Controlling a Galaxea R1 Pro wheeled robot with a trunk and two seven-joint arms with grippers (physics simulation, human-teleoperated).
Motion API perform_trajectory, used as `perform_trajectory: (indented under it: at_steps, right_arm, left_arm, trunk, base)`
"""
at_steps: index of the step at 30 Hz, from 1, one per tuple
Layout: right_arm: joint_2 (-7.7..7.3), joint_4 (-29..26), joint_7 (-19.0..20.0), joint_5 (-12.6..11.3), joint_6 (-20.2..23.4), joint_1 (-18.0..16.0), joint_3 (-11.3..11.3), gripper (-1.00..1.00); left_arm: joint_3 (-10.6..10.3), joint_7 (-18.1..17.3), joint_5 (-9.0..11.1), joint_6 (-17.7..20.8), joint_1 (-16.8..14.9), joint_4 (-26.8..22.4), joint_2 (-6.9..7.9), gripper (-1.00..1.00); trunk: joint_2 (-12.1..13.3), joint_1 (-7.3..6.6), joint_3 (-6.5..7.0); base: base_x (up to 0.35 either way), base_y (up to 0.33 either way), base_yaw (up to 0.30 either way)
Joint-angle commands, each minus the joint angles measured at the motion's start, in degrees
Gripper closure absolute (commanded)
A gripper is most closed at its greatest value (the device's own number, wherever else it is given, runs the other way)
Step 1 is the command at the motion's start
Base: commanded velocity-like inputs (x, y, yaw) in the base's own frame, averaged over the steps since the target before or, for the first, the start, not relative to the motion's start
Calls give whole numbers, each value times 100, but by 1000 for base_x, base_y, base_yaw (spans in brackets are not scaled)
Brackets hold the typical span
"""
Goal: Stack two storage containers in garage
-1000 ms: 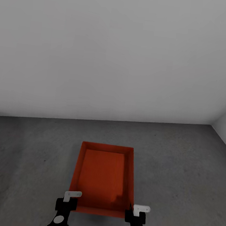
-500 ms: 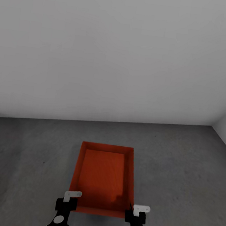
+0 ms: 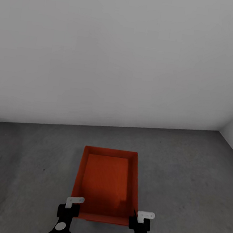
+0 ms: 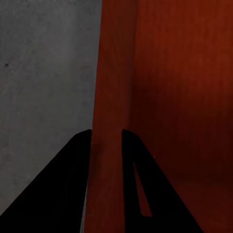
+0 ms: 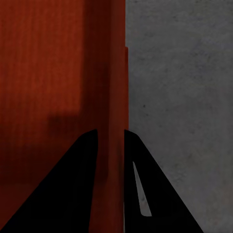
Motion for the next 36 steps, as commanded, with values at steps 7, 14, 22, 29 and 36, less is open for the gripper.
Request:
perform_trajectory:
  at_steps: [7,14,22,29,36]
  right_arm:
    - [1,-163,5,-87,-218,-7,-202,100]
    - [1,-162,5,-87,-221,-7,-202,100]
    - [1,-163,5,-87,-222,-7,-202,100]
    - [0,-163,5,-87,-222,-7,-202,100]
    - [1,-163,5,-87,-223,-7,-202,100]
  left_arm:
    - [10,68,169,-42,0,25,3,100]
    - [6,68,165,-42,0,26,3,100]
    - [5,68,162,-42,0,27,3,100]
    - [5,74,169,-42,0,27,1,100]
    - [5,72,154,-43,0,48,1,100]
  trunk:
    - [-6,1,-6]
    - [-6,1,-6]
    - [-6,1,-6]
    - [-6,1,-6]
    - [-6,1,-6]
  base:
    - [0,0,0]
    - [0,0,0]
    - [0,0,0]
    - [0,-137,0]
    - [0,-29,0]
